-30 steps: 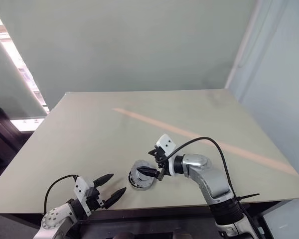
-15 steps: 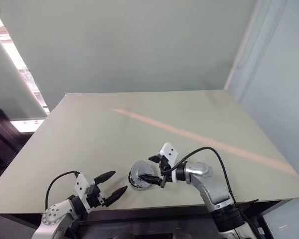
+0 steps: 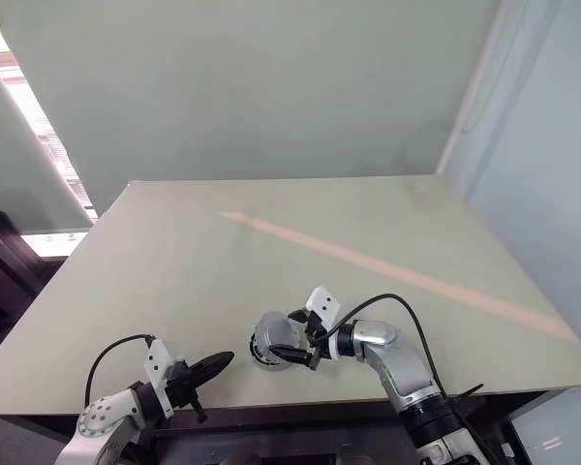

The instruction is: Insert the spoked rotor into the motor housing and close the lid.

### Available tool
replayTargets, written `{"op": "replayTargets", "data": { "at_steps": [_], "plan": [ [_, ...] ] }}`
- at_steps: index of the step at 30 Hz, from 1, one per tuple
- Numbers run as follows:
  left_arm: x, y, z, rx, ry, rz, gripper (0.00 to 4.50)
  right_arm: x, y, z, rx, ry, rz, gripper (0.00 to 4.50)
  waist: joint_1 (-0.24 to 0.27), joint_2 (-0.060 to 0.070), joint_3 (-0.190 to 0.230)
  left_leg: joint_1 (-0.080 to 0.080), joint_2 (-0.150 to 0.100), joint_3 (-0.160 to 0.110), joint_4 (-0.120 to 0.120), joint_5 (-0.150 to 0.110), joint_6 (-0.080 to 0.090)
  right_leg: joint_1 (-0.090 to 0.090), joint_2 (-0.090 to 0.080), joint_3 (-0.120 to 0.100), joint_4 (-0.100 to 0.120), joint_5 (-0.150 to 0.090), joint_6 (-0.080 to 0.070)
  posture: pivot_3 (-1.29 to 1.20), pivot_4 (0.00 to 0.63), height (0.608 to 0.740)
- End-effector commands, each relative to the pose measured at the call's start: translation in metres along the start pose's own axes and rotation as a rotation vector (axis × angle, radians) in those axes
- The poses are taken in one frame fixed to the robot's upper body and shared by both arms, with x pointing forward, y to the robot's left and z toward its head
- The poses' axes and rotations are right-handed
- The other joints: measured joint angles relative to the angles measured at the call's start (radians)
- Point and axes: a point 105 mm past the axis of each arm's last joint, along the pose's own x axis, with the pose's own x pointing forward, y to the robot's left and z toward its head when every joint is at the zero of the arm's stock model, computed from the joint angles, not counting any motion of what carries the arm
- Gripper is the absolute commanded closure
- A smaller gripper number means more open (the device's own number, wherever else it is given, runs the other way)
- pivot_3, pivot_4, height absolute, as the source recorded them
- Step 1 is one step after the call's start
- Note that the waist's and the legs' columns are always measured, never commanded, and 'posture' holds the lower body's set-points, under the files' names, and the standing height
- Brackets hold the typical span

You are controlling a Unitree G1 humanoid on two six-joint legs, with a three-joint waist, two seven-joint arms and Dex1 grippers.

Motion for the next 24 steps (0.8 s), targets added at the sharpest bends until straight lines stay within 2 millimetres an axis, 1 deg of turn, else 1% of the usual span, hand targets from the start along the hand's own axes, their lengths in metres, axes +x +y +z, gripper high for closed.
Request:
{"op": "replayTargets", "data": {
  "at_steps": [1, 9, 12, 14, 19, 24],
  "plan": [
    [-0.003, 0.002, 0.015, 0.04, -0.041, -0.001, 4.48, 0.006, 0.002, 0.015, -0.067, -0.047, 0.029, 0.0, 0.0, 0.0, 0.0, 0.0, 0.0, 0.0, 0.0, 0.0, 0.0, 0.0, 0.0, 0.0, 0.0, 0.0, 0.0, 0.0, 0.0, 0.74],
    [-0.006, 0.002, 0.015, 0.042, -0.037, 0.003, 4.48, 0.013, 0.004, 0.009, -0.098, -0.036, 0.056, 0.0, 0.0, 0.0, 0.0, 0.001, 0.0, 0.0, 0.0, 0.0, 0.0, 0.0, 0.0, 0.0, 0.001, 0.0, 0.0, 0.0, 0.0, 0.74],
    [-0.006, 0.002, 0.014, 0.041, -0.037, 0.002, 4.5, 0.014, 0.004, 0.007, -0.109, -0.027, 0.061, 0.63, 0.0, 0.0, 0.0, 0.001, 0.0, 0.0, 0.0, 0.0, 0.0, 0.0, 0.0, 0.0, 0.001, 0.0, 0.0, 0.0, 0.0, 0.74],
    [-0.007, 0.002, 0.014, 0.041, -0.036, 0.003, 4.5, 0.015, 0.004, 0.006, -0.119, -0.025, 0.06, 1.28, 0.0, 0.0, 0.0, 0.001, 0.0, 0.0, 0.0, 0.0, 0.0, 0.0, 0.0, 0.0, 0.001, 0.0, 0.0, 0.0, 0.0, 0.74],
    [-0.007, 0.001, 0.014, 0.039, -0.035, 0.002, 4.5, 0.017, 0.001, 0.004, -0.124, -0.008, 0.052, 1.32, 0.0, 0.0, 0.0, 0.001, 0.0, 0.0, 0.0, 0.0, 0.0, 0.0, 0.0, 0.0, 0.001, 0.0, 0.0, 0.0, 0.0, 0.74],
    [-0.006, 0.0, 0.013, 0.037, -0.034, 0.001, 4.5, 0.019, -0.004, 0.005, -0.094, 0.045, 0.01, 1.32, 0.0, 0.0, 0.0, 0.002, 0.0, 0.0, 0.0, 0.0, 0.0, 0.0, 0.0, 0.001, 0.001, 0.0, 0.0, 0.0, 0.0, 0.74]
  ]
}}
